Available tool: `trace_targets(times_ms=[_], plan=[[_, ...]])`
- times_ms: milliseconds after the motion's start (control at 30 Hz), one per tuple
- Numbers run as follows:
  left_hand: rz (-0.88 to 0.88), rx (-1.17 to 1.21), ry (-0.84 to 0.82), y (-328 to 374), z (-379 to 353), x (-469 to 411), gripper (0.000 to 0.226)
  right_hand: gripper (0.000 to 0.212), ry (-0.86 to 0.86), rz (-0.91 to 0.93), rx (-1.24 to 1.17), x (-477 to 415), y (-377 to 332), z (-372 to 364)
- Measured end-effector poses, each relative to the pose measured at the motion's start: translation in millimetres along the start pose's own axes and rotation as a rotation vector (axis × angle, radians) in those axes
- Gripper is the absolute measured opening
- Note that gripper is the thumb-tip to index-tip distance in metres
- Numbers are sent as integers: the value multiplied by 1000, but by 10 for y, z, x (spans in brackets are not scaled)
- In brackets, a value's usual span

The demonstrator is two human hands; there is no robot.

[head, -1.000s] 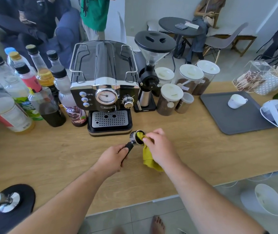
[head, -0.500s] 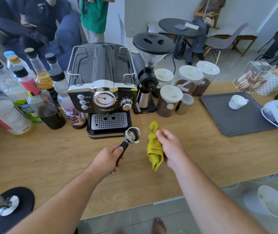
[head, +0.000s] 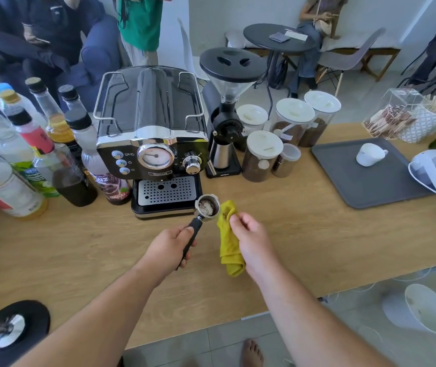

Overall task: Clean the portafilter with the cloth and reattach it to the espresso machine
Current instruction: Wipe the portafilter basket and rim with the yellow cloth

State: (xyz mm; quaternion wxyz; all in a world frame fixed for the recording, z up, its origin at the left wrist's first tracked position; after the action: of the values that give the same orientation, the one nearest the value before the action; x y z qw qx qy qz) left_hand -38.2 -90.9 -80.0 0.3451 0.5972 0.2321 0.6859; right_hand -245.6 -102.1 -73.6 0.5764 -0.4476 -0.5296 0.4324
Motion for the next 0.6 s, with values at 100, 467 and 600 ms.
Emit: trace_targets(times_ms=[100, 467, 600], plan=[[-25, -99, 3, 11, -15, 18, 24, 21, 48, 183, 306, -65, -433, 207], [-99, -215, -5, 66, -250, 12, 25, 23, -72, 430, 1082, -372, -775, -411], [-120, -230, 33, 62, -90, 7, 24, 22, -309, 425, 914, -363, -662, -504]])
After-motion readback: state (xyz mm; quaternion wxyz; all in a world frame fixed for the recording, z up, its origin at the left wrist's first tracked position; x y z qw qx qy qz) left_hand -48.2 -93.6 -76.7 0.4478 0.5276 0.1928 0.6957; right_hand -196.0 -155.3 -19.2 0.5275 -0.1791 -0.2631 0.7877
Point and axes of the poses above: each hand's wrist, its own x-axis away from the middle knuckle, its own z-axis out of the back of the hand, y = z × x, the point moved 10 cm from there along -x, towards the middle knuckle, and after that the axes turned 12 degrees about z, right-handed, at the moved point
